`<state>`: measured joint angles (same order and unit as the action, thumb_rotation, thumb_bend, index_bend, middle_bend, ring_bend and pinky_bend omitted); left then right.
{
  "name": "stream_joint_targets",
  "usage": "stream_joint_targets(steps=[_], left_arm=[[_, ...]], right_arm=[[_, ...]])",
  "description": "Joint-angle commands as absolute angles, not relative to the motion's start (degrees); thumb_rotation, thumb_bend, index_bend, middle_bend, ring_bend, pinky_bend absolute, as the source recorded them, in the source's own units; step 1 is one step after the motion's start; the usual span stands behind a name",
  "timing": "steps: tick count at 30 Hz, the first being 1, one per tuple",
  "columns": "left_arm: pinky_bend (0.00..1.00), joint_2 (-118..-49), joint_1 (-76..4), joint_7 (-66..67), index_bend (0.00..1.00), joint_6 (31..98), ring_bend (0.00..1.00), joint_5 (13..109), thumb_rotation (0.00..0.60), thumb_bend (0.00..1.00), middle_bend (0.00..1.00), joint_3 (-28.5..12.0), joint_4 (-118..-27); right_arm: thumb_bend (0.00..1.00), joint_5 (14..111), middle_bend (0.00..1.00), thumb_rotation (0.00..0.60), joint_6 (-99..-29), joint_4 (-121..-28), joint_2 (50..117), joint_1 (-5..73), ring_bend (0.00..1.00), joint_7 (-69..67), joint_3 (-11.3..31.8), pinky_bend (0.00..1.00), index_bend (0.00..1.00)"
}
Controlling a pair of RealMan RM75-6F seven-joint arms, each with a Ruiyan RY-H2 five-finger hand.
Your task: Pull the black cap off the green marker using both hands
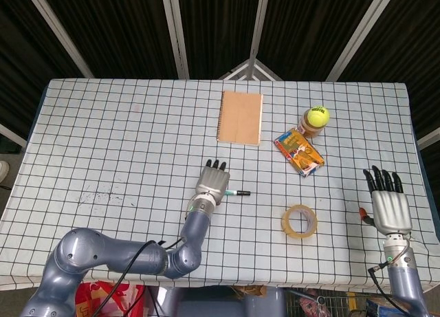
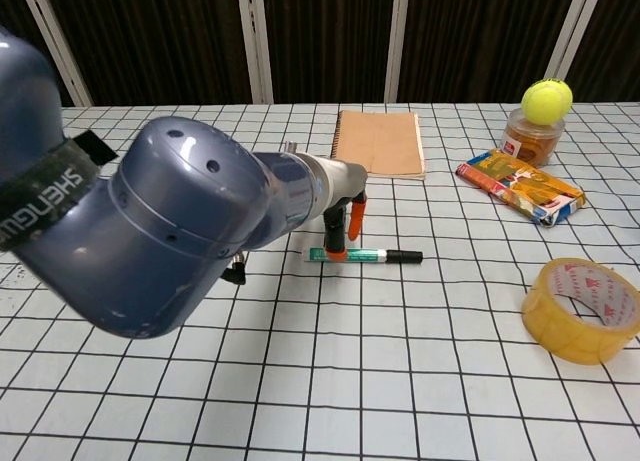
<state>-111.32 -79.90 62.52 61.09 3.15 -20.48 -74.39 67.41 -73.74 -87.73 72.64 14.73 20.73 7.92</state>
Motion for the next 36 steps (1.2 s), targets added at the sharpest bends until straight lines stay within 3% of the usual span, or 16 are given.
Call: stream_joint_targets(steps=[1, 36], left_arm=[[0.0, -111.8, -79.7, 62.7, 0.43, 61.1, 0.0, 3.7, 0.6, 0.45, 0.06, -20.2, -73.8], [0.0, -115.6, -77.4, 64.8, 0.5, 59.8, 0.0, 7.7, 0.6, 0.46, 0.09, -20.5, -69.4]], right_arm=[[0.3, 67.4, 0.03, 0.6, -73.5, -87.3, 72.9, 14.9, 0.0, 20.5, 8.0, 0.04, 0.1], [0.3, 67.4, 0.03, 0.6, -72.6, -84.1, 74.6, 14.8, 0.0, 18.8, 7.8, 0.04, 0.1]])
